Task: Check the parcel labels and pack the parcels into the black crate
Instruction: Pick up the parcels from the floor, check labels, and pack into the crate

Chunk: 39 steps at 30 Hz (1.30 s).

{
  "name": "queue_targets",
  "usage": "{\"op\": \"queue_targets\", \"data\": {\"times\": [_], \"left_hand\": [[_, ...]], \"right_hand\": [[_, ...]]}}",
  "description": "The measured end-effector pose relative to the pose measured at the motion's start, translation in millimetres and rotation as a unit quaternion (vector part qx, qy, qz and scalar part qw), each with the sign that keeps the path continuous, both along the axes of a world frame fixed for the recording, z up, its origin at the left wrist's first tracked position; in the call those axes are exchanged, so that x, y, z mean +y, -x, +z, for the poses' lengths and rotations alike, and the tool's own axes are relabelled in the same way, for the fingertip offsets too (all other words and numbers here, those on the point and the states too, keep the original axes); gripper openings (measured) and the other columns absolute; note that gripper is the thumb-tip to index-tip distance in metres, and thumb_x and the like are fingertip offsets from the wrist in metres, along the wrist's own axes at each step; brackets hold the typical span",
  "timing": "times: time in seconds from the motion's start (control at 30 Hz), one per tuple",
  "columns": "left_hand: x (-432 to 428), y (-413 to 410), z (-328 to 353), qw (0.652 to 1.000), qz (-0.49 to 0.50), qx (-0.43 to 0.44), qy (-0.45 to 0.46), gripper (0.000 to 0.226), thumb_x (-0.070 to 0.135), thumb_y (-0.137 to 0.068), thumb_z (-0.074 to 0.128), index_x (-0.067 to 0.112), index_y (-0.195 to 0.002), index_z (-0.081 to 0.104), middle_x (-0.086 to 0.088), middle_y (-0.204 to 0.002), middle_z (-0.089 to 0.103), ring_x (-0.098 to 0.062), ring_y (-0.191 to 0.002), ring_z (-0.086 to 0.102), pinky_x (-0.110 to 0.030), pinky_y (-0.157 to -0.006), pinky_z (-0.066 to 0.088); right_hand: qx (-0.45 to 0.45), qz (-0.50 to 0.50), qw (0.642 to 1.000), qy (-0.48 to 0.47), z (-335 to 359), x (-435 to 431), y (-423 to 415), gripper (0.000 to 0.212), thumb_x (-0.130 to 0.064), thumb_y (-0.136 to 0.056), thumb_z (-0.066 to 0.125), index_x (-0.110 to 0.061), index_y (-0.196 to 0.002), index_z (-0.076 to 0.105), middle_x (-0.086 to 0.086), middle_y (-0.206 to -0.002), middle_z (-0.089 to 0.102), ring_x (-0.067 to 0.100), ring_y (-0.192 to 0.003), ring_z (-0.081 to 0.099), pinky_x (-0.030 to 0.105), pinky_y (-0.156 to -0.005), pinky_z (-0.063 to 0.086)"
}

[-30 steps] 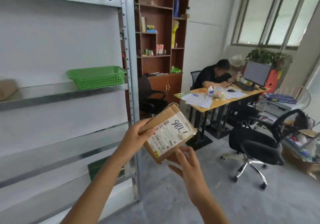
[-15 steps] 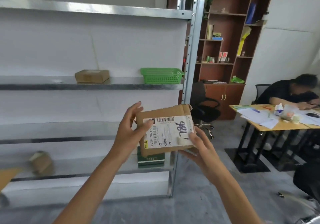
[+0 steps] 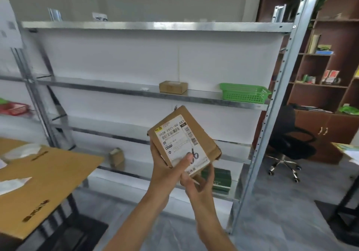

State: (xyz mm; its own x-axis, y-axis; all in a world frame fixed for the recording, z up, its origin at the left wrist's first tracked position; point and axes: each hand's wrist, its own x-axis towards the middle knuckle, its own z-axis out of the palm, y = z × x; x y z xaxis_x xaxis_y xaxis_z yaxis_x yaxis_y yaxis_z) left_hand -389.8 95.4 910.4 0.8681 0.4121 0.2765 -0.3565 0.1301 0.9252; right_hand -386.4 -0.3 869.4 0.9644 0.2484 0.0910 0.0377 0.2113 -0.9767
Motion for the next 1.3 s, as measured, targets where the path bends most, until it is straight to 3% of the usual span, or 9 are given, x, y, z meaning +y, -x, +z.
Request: {"op": "queue_targets", "data": {"times": [0.2,0.33,0.43,0.57,0.7,0.9,1.07,1.23,1.3], "left_hand": [[70,55,2,0.998,0.053,-0.018,-0.040,0.095,0.032,-0.061,0.078,0.039,-0.138,0.023,0.017,-0.119,0.061,0.001,-0.105,0.062,-0.021,-0.068,0.056],[118,99,1,0.994,0.060,-0.015,-0.095,0.078,0.023,-0.069,0.075,0.049,-0.126,0.028,0.025,-0.116,0.059,0.003,-0.105,0.060,-0.018,-0.068,0.055],[168,133,3,0.991,0.067,0.005,-0.114,0.081,0.012,-0.079,0.072,0.039,-0.138,0.023,0.019,-0.119,0.061,0.000,-0.106,0.061,-0.020,-0.072,0.055],[231,181,4,0.986,0.086,0.035,-0.137,0.067,0.019,-0.080,0.070,0.047,-0.128,0.032,0.013,-0.119,0.062,-0.007,-0.104,0.064,-0.023,-0.071,0.056],[289,231,2,0.974,0.131,0.072,-0.172,0.069,0.045,-0.069,0.071,0.031,-0.129,0.042,0.009,-0.115,0.065,-0.012,-0.105,0.064,-0.032,-0.076,0.059],[377,308,0,0.933,0.156,0.144,-0.290,0.069,0.047,-0.070,0.072,0.030,-0.130,0.043,0.025,-0.112,0.059,0.005,-0.105,0.056,-0.017,-0.083,0.048],[443,358,-12,0.928,0.150,0.182,-0.290,0.069,0.041,-0.079,0.066,0.018,-0.138,0.040,0.006,-0.129,0.058,-0.009,-0.116,0.056,-0.038,-0.097,0.049],[501,375,-30,0.932,0.257,0.170,-0.190,0.047,0.041,-0.079,0.068,0.023,-0.118,0.049,0.008,-0.109,0.065,-0.006,-0.095,0.064,-0.020,-0.069,0.056],[526,372,-37,0.927,0.282,0.176,-0.175,0.046,0.044,-0.076,0.069,0.024,-0.112,0.049,0.011,-0.103,0.065,-0.006,-0.090,0.066,-0.018,-0.062,0.055]], "right_hand": [[-0.020,0.026,0.999,-0.010,33,33,18,0.106,-0.065,-0.060,0.065,-0.052,-0.142,0.000,-0.001,-0.140,0.045,0.012,-0.120,0.052,0.043,-0.104,0.041],[-0.035,0.112,0.993,-0.004,41,82,44,0.085,-0.054,-0.061,0.065,-0.041,-0.138,0.030,-0.001,-0.120,0.064,0.008,-0.098,0.067,0.033,-0.084,0.057],[-0.026,0.145,0.989,0.015,36,126,74,0.068,-0.057,-0.064,0.063,-0.039,-0.127,0.044,-0.007,-0.112,0.068,0.011,-0.104,0.065,0.044,-0.096,0.050],[0.003,0.165,0.986,0.032,28,187,118,0.062,-0.062,-0.063,0.061,-0.045,-0.119,0.044,-0.005,-0.117,0.065,0.014,-0.111,0.060,0.035,-0.089,0.045],[0.016,0.171,0.984,0.036,16,240,160,0.072,-0.064,-0.059,0.063,-0.040,-0.124,0.042,-0.001,-0.119,0.064,0.016,-0.113,0.059,0.043,-0.099,0.043],[0.020,0.194,0.980,0.038,-6,316,217,0.079,-0.062,-0.060,0.061,-0.032,-0.130,0.041,-0.008,-0.104,0.072,0.011,-0.105,0.064,0.028,-0.079,0.050],[0.040,0.228,0.971,0.061,-23,384,251,0.078,-0.061,-0.065,0.062,-0.030,-0.134,0.040,-0.006,-0.111,0.070,0.016,-0.109,0.063,0.047,-0.101,0.045],[0.010,0.261,0.960,0.099,-38,457,268,0.073,-0.064,-0.062,0.062,-0.038,-0.126,0.039,-0.016,-0.105,0.070,0.001,-0.092,0.068,0.014,-0.068,0.051],[0.019,0.269,0.958,0.101,-43,484,268,0.073,-0.063,-0.062,0.062,-0.038,-0.127,0.040,-0.013,-0.108,0.069,0.006,-0.097,0.067,0.021,-0.075,0.054]]}}
